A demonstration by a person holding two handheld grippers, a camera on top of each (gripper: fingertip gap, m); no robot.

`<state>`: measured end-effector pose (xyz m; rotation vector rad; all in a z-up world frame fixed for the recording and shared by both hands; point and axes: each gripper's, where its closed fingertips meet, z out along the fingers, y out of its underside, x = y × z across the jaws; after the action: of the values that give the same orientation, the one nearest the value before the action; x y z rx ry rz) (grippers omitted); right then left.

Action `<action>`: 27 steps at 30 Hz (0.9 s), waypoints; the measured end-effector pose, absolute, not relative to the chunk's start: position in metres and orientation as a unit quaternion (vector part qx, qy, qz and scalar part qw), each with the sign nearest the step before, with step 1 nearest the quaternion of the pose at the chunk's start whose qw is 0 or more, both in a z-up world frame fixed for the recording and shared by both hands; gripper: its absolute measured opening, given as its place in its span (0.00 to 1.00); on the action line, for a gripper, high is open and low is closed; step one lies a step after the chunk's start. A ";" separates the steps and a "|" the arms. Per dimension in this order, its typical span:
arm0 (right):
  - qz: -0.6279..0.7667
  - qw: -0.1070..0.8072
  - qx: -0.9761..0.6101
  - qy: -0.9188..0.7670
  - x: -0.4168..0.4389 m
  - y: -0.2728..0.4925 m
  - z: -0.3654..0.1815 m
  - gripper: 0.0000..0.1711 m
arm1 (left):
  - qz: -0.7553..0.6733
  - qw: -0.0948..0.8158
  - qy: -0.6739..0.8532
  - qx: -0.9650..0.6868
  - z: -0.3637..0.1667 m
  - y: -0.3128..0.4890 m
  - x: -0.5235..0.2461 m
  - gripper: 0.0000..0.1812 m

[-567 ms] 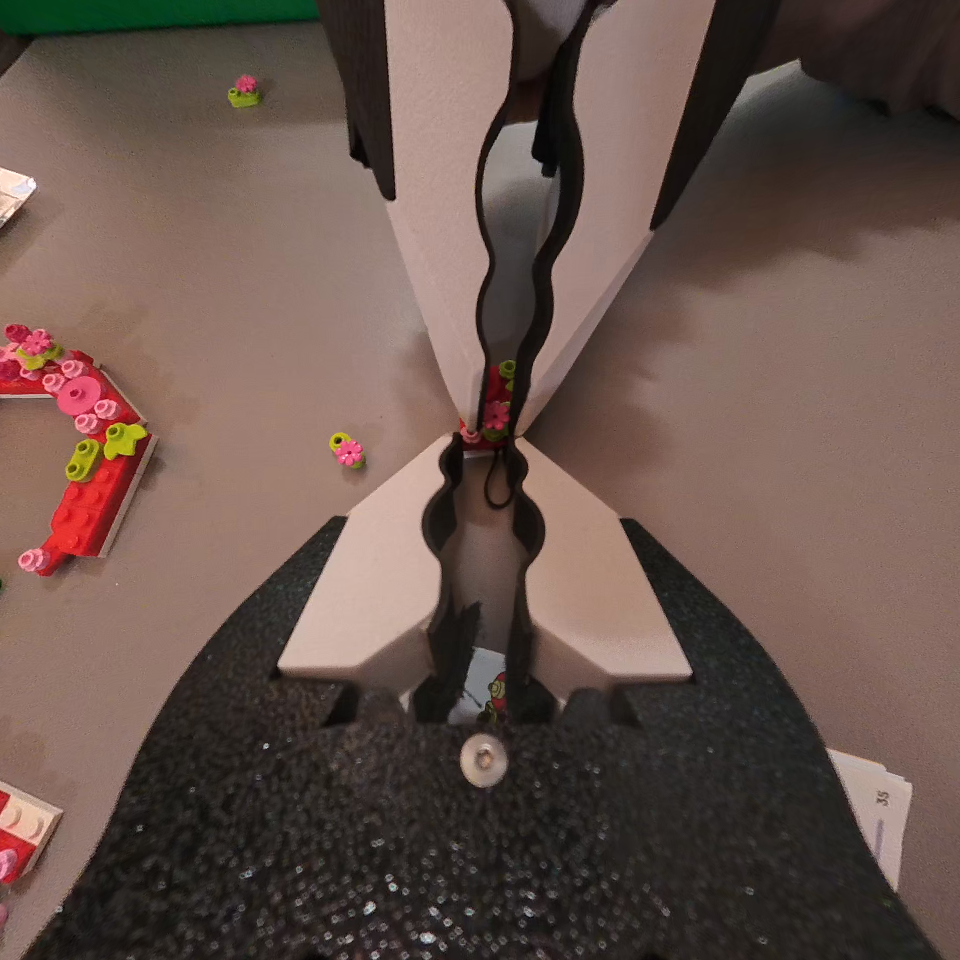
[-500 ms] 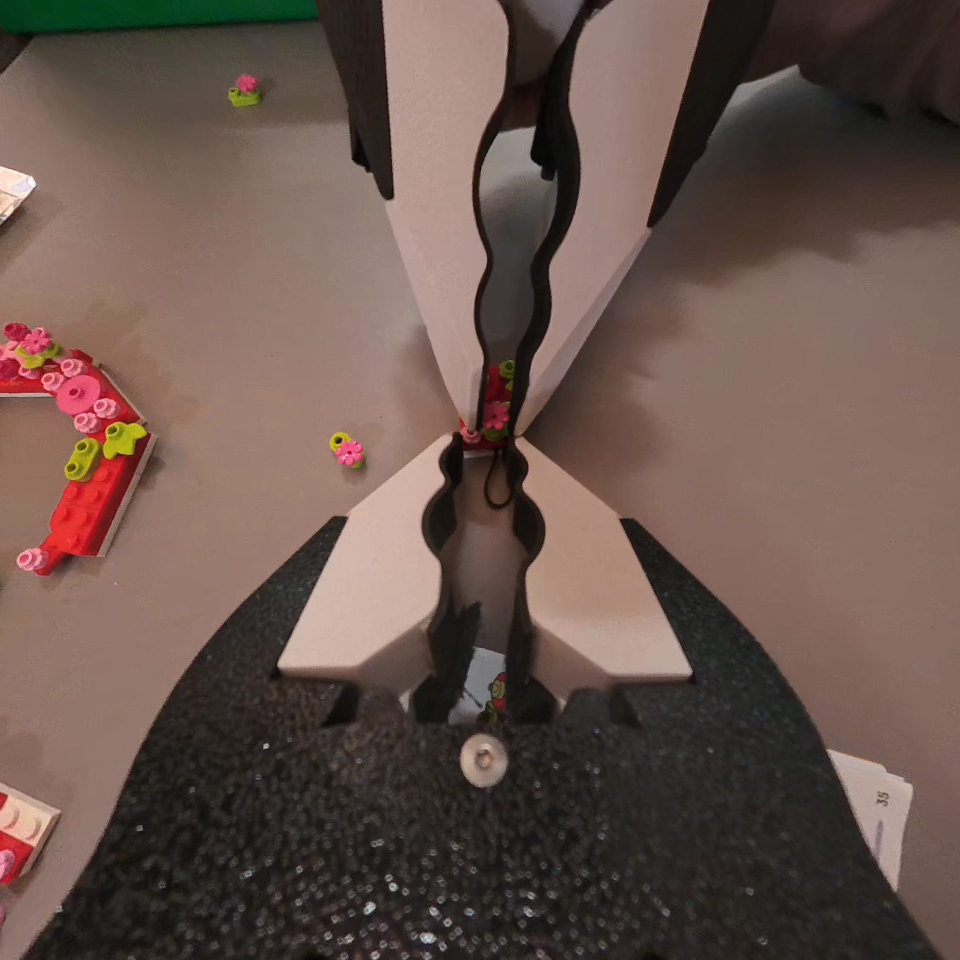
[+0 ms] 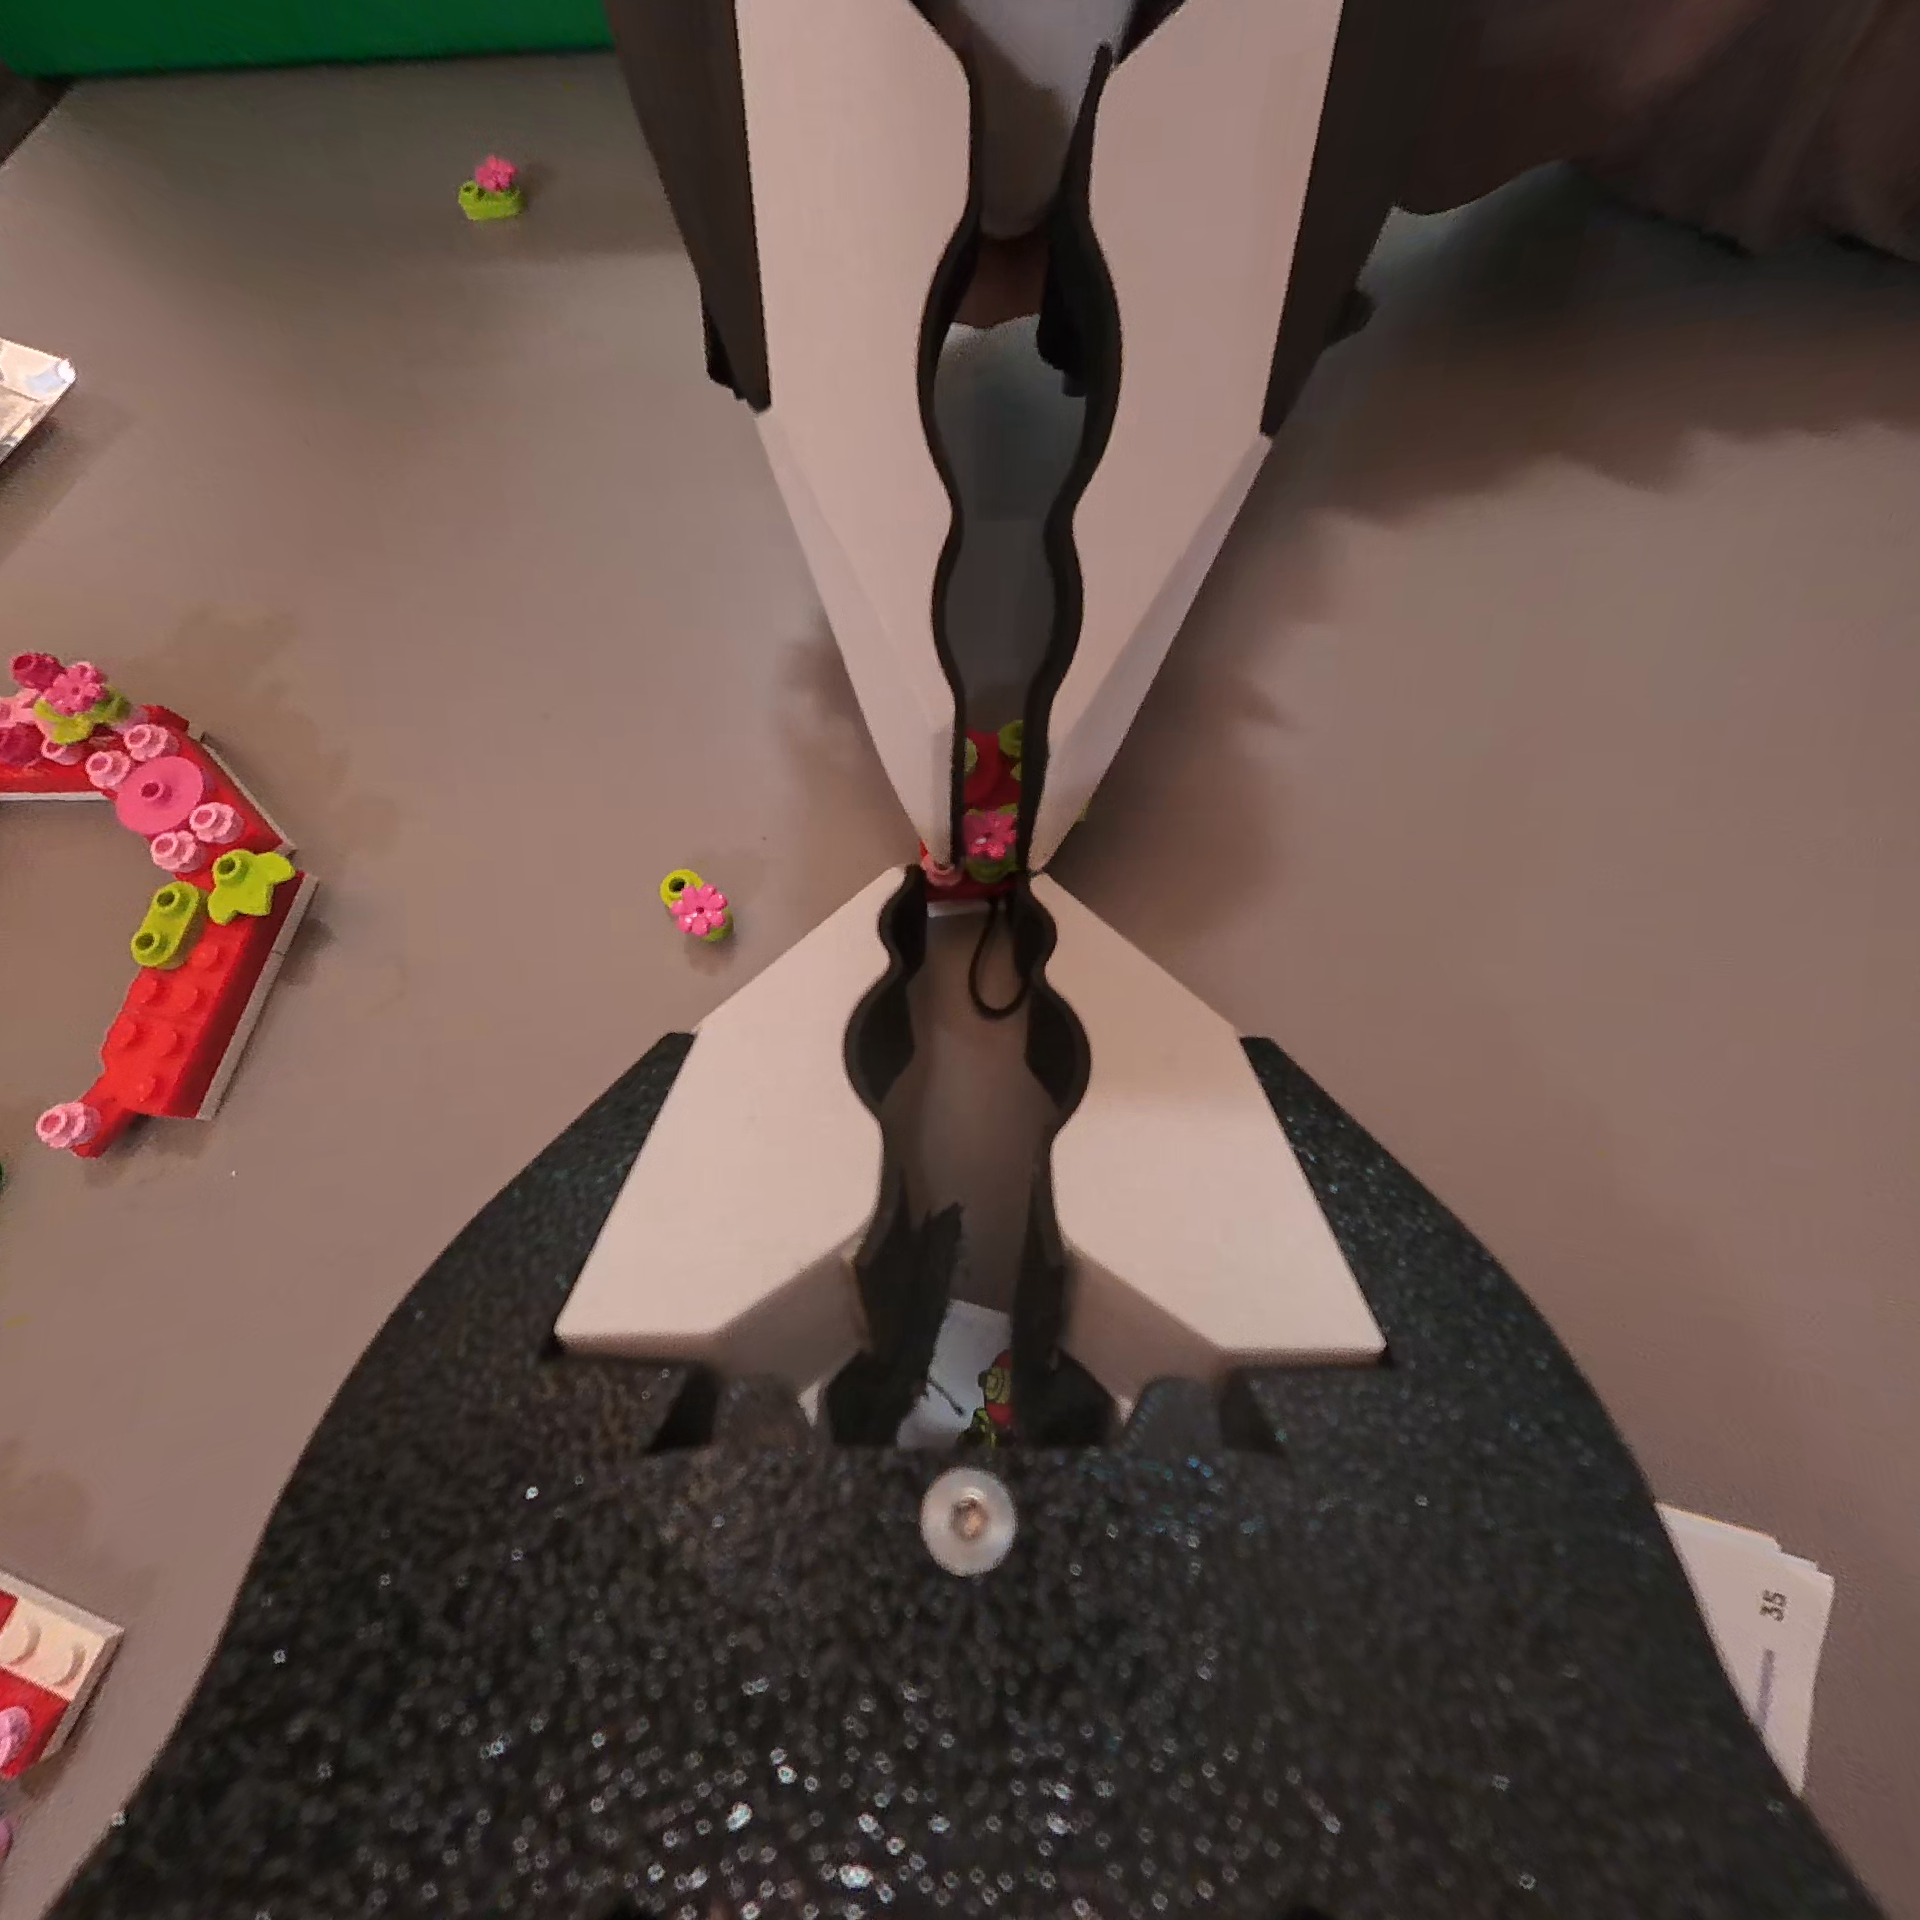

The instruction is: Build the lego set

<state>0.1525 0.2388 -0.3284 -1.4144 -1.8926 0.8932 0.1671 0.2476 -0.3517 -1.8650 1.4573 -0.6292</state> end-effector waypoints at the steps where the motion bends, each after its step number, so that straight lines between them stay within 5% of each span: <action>1: 0.336 0.303 -0.534 -0.714 0.153 0.239 -0.329 0.04 | -0.242 0.339 0.560 -0.716 -0.352 0.248 0.167 0.09; 27: 0.235 0.278 -0.546 -0.755 0.154 0.239 -0.331 0.04 | -0.238 0.338 0.562 -0.716 -0.352 0.248 0.168 0.08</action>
<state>0.1542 0.2387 -0.3309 -1.4655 -2.0258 0.6314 0.1676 0.2478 -0.3515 -1.8659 1.4654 -0.6199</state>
